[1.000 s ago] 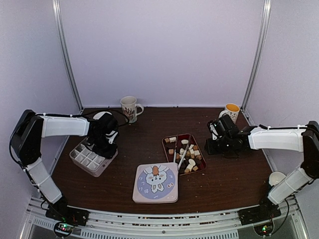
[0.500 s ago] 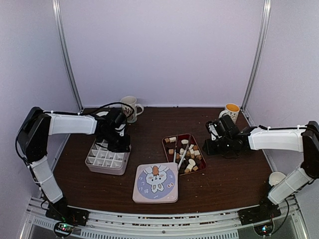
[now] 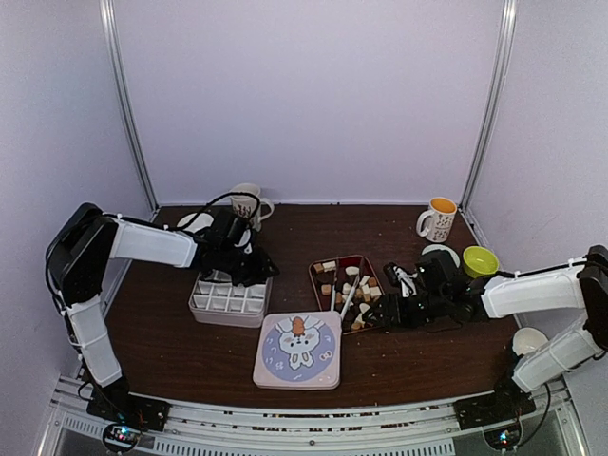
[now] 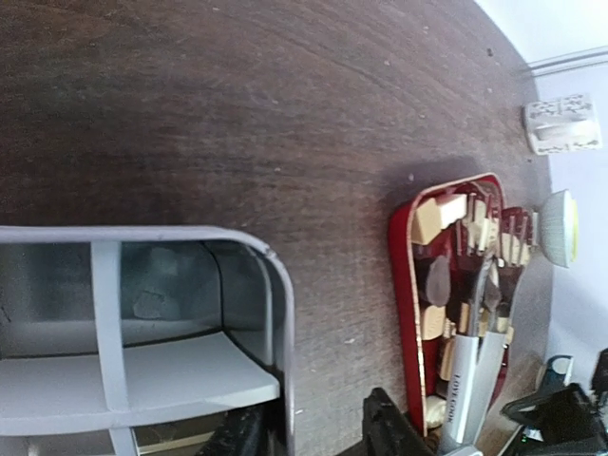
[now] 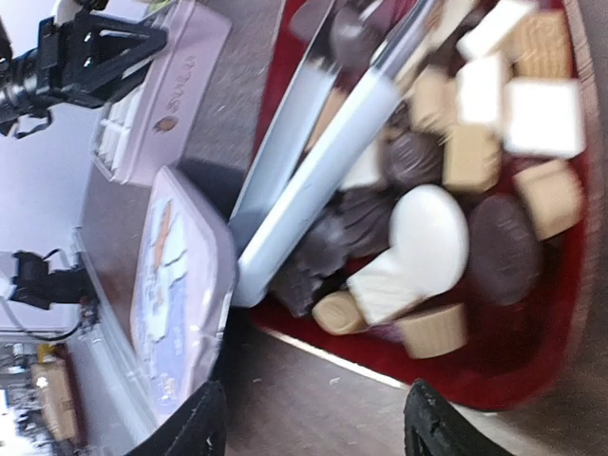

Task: Pack the chocolate
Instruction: Move the packing box to the center of the board, then pick up the box lid from the corner of the board.

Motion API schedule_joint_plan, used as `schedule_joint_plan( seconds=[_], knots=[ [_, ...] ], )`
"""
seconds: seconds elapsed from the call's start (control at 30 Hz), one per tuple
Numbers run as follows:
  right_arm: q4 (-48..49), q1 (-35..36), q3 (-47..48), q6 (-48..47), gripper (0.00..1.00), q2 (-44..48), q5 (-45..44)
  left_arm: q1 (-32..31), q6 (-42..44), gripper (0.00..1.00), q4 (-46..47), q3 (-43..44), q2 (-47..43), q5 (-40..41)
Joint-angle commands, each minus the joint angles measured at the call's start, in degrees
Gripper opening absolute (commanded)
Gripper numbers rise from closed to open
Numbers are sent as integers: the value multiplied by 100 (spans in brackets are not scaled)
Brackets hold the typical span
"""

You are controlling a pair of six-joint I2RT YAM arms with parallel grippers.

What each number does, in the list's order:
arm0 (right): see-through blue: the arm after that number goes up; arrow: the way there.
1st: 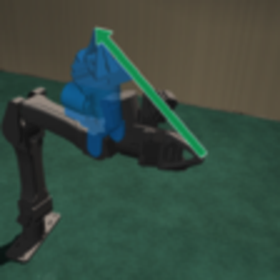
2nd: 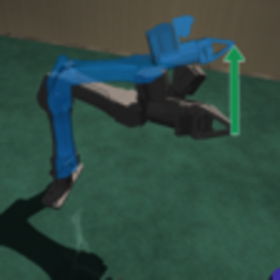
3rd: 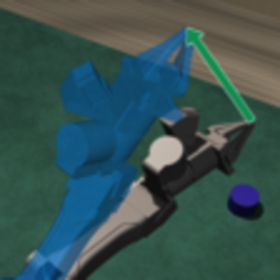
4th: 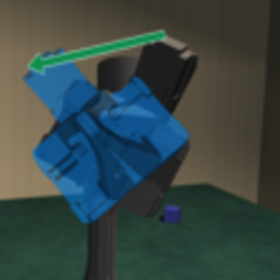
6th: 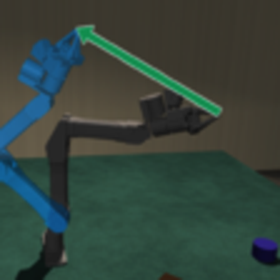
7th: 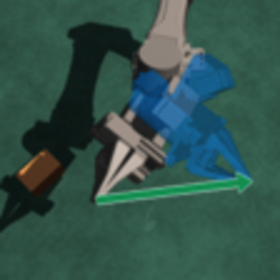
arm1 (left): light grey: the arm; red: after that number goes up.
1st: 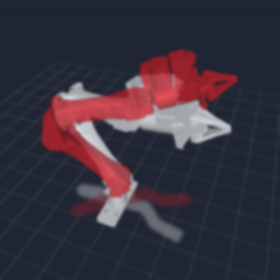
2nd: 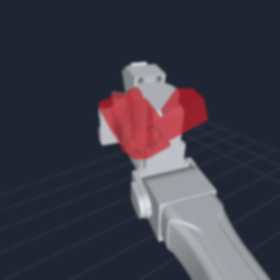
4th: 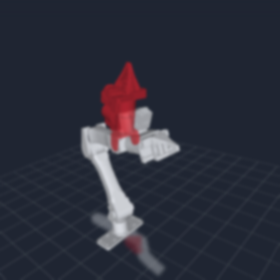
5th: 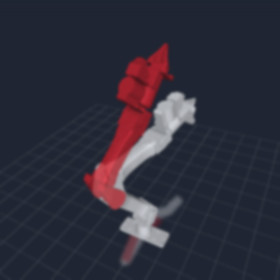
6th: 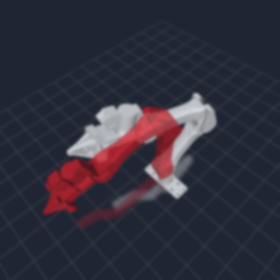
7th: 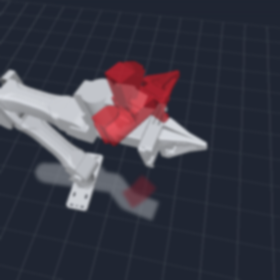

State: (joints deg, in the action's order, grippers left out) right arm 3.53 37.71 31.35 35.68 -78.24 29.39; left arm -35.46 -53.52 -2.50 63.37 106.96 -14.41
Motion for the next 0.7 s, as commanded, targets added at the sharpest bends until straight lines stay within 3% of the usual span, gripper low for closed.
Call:
schedule_joint_plan(
  seconds=[0.0, 0.27, 0.67],
  knots=[
    [1082, 256, -11, 912, 66, -321, 837, -41, -427, 39, 1190, -142, 113, -430],
    [1671, 839, 241, 1465, 61, -1117, 964, -66, -281, 44, 1340, -68, 41, -726],
    [2737, 886, 118, 2014, 47, -1566, 1171, -73, 490, 58, 847, -182, -729, -556]
  ],
)
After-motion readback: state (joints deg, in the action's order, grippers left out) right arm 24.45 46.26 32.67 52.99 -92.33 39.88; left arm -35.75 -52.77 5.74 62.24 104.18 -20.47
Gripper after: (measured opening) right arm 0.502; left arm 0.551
